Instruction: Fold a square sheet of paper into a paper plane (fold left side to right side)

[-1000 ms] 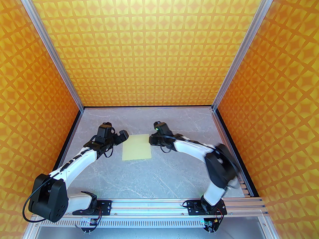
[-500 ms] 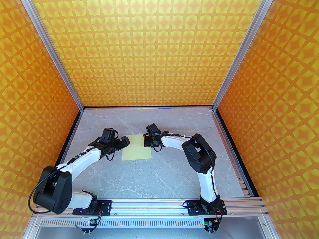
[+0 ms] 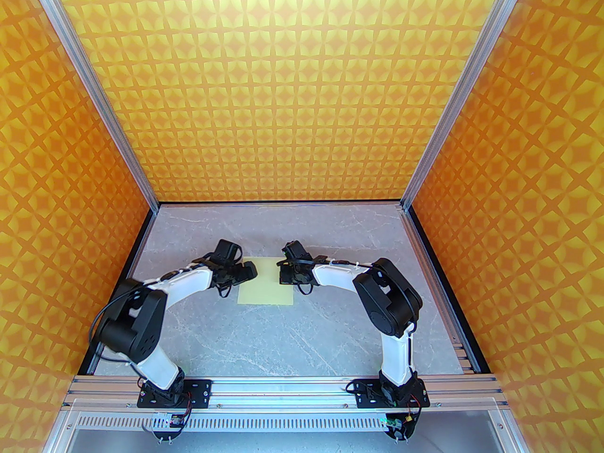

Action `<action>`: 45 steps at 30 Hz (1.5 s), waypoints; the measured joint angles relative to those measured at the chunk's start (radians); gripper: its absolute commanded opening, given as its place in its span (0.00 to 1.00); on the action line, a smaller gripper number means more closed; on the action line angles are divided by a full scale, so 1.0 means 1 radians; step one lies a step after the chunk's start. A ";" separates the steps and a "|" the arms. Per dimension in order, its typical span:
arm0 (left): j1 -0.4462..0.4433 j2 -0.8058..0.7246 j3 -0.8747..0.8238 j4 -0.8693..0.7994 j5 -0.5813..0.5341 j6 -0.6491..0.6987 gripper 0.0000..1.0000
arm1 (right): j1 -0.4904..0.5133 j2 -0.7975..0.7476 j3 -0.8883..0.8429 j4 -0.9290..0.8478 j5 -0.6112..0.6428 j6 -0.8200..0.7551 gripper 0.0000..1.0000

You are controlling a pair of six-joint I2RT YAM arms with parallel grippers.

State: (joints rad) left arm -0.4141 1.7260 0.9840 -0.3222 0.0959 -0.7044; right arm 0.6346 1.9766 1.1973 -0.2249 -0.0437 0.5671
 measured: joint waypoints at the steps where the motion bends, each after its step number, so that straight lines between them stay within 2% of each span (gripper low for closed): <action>1: -0.004 0.015 0.007 0.000 0.001 0.000 0.84 | 0.000 0.000 -0.001 0.001 0.000 0.000 0.00; 10: -0.027 0.048 0.034 -0.003 -0.005 0.001 0.83 | 0.000 -0.009 -0.018 0.013 0.000 0.000 0.00; 16: -0.055 0.049 0.008 0.100 0.085 -0.046 0.84 | 0.000 -0.010 -0.021 0.016 0.000 0.000 0.00; 26: -0.042 0.050 -0.009 0.226 0.180 -0.080 0.85 | 0.000 -0.013 -0.026 0.021 0.000 0.000 0.00; 33: 0.003 0.107 0.033 0.231 0.200 -0.056 0.87 | 0.000 -0.013 -0.026 0.023 0.000 0.000 0.00; 45: 0.025 0.171 0.121 0.274 0.231 0.029 0.87 | 0.000 -0.014 -0.032 0.030 0.000 0.000 0.00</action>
State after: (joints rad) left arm -0.3893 1.8969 1.1053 -0.0479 0.3271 -0.6754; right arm 0.6346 1.9621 1.1656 -0.1951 -0.0441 0.5674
